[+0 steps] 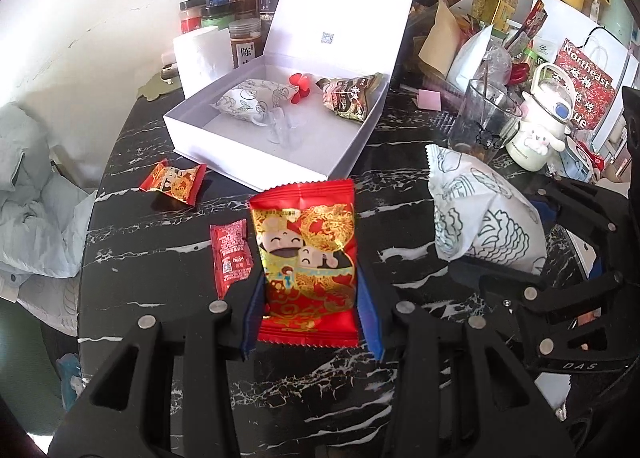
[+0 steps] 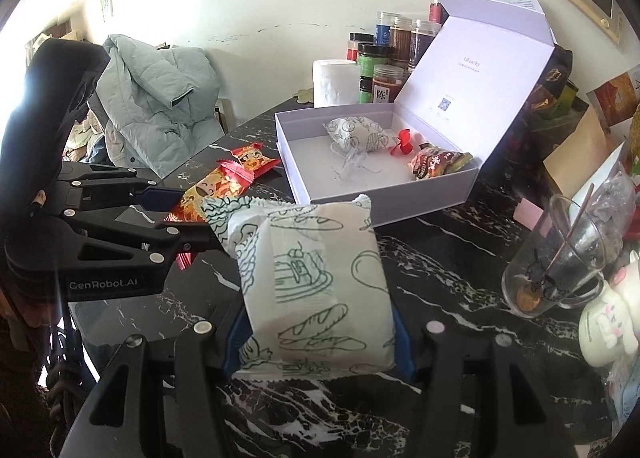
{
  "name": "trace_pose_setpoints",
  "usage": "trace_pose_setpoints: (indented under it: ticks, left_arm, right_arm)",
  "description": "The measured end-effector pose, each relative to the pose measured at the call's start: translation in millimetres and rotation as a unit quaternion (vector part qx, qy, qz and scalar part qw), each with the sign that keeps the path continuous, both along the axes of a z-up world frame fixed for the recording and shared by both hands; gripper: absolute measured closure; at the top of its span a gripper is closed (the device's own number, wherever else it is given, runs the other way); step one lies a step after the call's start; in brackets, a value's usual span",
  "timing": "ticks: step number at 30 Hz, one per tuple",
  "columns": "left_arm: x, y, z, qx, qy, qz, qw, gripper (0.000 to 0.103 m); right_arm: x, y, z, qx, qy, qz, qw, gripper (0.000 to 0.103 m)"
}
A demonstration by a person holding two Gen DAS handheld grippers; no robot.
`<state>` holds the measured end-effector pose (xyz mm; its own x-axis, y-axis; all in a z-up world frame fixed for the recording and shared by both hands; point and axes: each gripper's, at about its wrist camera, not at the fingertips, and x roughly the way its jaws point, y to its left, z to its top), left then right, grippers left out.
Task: Organize objects
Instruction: 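Lift the red candy bag and white pouch and carry both toward the box, then lower the red candy bag and white pouch into the box and open both grippers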
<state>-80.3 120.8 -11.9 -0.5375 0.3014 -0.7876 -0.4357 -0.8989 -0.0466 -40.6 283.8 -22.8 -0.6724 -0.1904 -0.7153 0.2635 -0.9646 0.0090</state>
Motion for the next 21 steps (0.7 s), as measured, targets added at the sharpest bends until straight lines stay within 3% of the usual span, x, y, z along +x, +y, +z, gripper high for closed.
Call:
trace_pose_setpoints:
  ticks: [21]
  left_arm:
    - [-90,23,8,0.001,0.008,-0.013,0.9999,0.064]
  right_arm:
    - [-94,18,14,0.002,0.012,0.002,1.0,0.044]
